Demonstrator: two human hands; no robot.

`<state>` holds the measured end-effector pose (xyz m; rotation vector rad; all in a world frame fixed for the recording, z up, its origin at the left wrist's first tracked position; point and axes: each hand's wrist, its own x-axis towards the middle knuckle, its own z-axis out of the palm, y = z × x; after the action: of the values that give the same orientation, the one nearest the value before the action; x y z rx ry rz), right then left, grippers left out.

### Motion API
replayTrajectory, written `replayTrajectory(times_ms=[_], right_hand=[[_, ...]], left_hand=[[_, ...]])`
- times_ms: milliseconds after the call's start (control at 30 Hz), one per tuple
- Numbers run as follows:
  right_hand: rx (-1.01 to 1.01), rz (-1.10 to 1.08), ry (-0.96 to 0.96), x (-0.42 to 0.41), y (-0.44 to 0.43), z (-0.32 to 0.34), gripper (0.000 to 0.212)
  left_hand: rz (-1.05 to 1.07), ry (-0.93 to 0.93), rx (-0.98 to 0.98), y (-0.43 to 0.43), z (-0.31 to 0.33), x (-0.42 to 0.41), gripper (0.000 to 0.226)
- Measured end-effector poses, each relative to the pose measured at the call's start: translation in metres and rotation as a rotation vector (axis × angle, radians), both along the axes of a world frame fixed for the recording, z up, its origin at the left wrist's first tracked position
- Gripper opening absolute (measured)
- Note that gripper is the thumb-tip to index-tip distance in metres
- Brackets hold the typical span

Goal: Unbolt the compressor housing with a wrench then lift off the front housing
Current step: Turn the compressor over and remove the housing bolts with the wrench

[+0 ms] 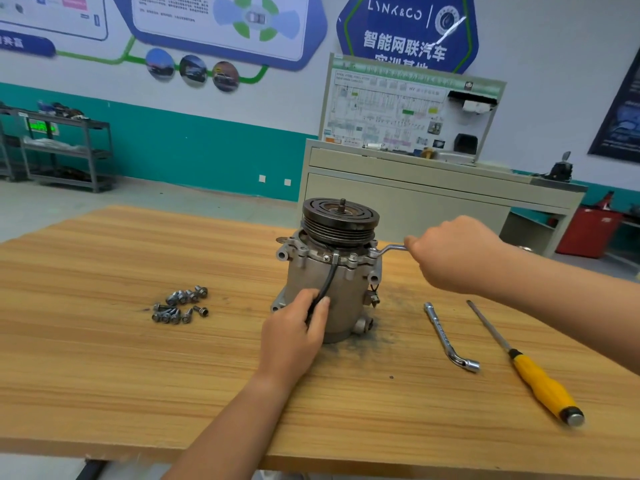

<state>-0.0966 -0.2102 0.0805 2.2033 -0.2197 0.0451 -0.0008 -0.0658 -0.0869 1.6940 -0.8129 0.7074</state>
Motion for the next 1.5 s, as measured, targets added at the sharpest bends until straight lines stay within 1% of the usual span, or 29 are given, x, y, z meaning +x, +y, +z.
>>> replayTrajectory(times_ms=[100,200,300,400,433,500,567,600,633,700,833,900,967,1133,1200,1300,1400,1433,1500], right_hand=[[0.021,-0.019,-0.061,0.011,-0.009,-0.002,0.025],[0.112,-0.033,-0.169,0.025,-0.013,-0.011,0.028],[0.205,-0.076,-0.242,0.043,-0.012,-0.026,0.025],[0.240,-0.045,-0.293,0.051,-0.012,-0.029,0.023],[0.280,-0.040,-0.325,0.049,-0.012,-0.026,0.023],[0.473,0.007,-0.480,0.043,-0.014,-0.018,0.021],[0.742,0.101,-0.635,0.029,-0.013,-0.009,0.019],[0.857,0.169,-0.682,0.021,-0.010,-0.006,0.019],[0.914,0.221,-0.686,0.012,-0.007,-0.005,0.018],[0.882,0.215,-0.593,-0.005,0.001,-0.005,0.017],[0.658,-0.037,-0.375,-0.014,0.001,-0.014,0.018],[0.610,-0.090,-0.330,-0.011,-0.001,-0.021,0.018],[0.554,-0.093,-0.293,-0.006,0.001,-0.026,0.019],[0.308,-0.054,-0.194,0.001,0.008,-0.021,0.022],[0.239,-0.047,-0.150,0.003,0.012,-0.019,0.018],[0.212,-0.019,-0.092,0.003,0.011,-0.017,0.006],[0.216,-0.004,-0.076,-0.001,-0.005,-0.014,0.016],[0.210,-0.005,-0.081,-0.001,-0.012,-0.014,0.016],[0.192,-0.026,-0.098,0.006,-0.021,-0.016,0.016]], left_hand=[[-0.004,-0.005,-0.002,-0.001,0.001,0.000,0.017],[-0.015,0.005,0.005,0.000,0.001,0.000,0.018],[-0.039,0.051,0.019,0.001,0.000,-0.001,0.022],[-0.031,0.079,0.033,0.002,-0.001,-0.002,0.026],[-0.028,0.074,0.032,0.001,0.000,-0.003,0.026],[-0.023,0.062,0.029,0.000,0.000,-0.002,0.025],[-0.019,0.050,0.030,-0.001,0.000,0.000,0.023],[-0.019,0.045,0.030,-0.002,0.000,0.000,0.023],[-0.020,0.041,0.027,-0.002,0.001,0.000,0.022],[-0.022,0.031,0.024,-0.001,0.001,-0.002,0.022],[-0.026,0.018,0.020,0.000,0.001,-0.003,0.022],[-0.022,0.019,0.014,0.000,0.001,-0.003,0.021],[-0.023,0.018,0.007,0.000,0.001,-0.003,0.019],[-0.012,-0.001,-0.006,0.000,0.000,-0.001,0.014],[-0.014,-0.008,-0.009,0.000,-0.001,-0.001,0.014],[-0.004,0.003,-0.009,-0.002,-0.001,-0.001,0.015],[0.052,0.016,-0.013,-0.001,-0.001,0.002,0.012],[0.078,0.042,-0.020,-0.002,-0.001,0.003,0.017],[0.133,0.115,-0.033,-0.002,0.000,0.008,0.039]])
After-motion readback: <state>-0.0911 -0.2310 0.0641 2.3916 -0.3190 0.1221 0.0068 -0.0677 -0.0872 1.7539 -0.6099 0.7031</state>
